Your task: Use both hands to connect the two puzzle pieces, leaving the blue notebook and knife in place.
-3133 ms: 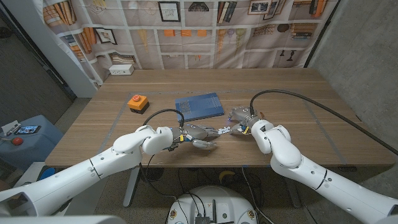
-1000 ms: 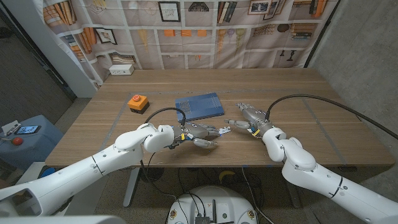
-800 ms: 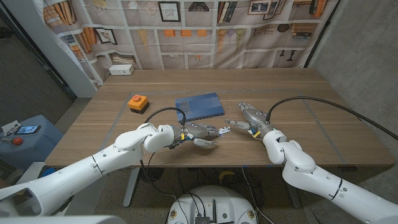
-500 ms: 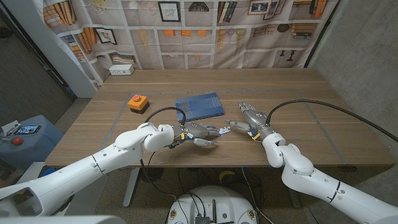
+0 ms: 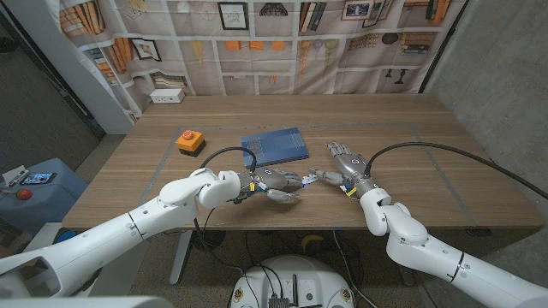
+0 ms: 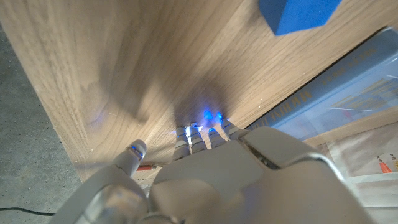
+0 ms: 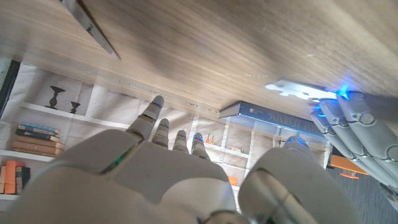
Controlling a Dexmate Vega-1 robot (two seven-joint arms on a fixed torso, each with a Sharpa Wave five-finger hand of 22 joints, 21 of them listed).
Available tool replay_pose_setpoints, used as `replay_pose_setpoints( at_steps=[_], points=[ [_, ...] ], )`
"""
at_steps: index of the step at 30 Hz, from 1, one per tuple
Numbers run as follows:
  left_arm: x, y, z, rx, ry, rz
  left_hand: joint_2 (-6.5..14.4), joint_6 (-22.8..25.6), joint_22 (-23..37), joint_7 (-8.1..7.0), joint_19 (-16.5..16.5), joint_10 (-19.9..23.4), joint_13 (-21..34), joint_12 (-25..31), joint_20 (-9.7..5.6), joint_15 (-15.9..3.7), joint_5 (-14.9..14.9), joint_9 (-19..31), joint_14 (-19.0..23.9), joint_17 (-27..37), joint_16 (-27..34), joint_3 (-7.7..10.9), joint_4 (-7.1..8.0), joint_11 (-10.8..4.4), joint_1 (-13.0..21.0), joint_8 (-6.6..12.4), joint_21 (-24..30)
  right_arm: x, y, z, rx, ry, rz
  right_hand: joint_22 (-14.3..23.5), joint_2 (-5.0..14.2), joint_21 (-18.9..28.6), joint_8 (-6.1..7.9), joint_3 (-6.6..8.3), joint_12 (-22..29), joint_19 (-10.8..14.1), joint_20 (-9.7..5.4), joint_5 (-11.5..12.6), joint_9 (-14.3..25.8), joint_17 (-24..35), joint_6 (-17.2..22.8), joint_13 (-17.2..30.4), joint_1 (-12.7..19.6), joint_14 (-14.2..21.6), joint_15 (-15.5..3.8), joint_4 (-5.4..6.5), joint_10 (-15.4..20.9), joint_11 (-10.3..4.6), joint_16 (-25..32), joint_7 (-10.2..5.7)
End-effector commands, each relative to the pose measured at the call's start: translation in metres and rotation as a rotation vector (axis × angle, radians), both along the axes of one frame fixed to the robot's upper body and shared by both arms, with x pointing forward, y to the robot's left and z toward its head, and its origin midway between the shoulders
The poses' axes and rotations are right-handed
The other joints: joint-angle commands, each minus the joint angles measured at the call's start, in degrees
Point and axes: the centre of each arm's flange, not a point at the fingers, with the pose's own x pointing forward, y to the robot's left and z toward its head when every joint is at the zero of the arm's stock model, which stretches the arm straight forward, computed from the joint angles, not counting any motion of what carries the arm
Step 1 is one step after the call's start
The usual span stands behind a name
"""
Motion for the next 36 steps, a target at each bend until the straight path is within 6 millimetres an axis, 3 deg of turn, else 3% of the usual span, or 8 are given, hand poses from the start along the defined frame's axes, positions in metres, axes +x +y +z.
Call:
replay_pose_setpoints(
  at_steps=[1, 36],
  points=[
    [0.0015, -0.0003, 0.0012, 0.001, 0.000, 0.003, 7.40, 0.50, 0.12, -0.17, -8.50, 0.53, 0.05, 0.45, -2.37, -1.47, -0.04, 0.01, -3.22, 0.14, -0.17, 0.50, -0.18, -0.23, 0.50, 0.05, 0.15, 0.0059, 0.0033, -0.0059, -0.031, -0.012, -0.011, 0.20, 0.33, -0.12, 0.40, 0.16, 0.00, -0.51, -0.03, 0.28, 0.08, 0.04, -0.46, 0.14, 0.28, -0.32, 0.47, -0.33, -0.56, 0.13, 0.00, 0.11],
    [0.0024, -0.0006, 0.0000, -0.009, 0.006, 0.006, 7.33, 1.09, 0.12, 0.10, -8.16, 1.10, 0.05, 0.53, -2.34, -1.44, -0.09, 0.01, -2.66, 0.15, -0.07, 0.78, -0.18, -0.42, 0.48, 0.13, 0.16, 0.0145, 0.0070, -0.0137, -0.083, -0.007, -0.088, 0.22, 1.31, 0.24, 0.73, 0.74, 0.17, -0.94, 0.84, 0.69, 0.11, -0.52, -1.56, 0.16, 2.34, -1.44, 1.66, -1.60, -2.68, 1.09, 0.25, 0.15]
  ],
)
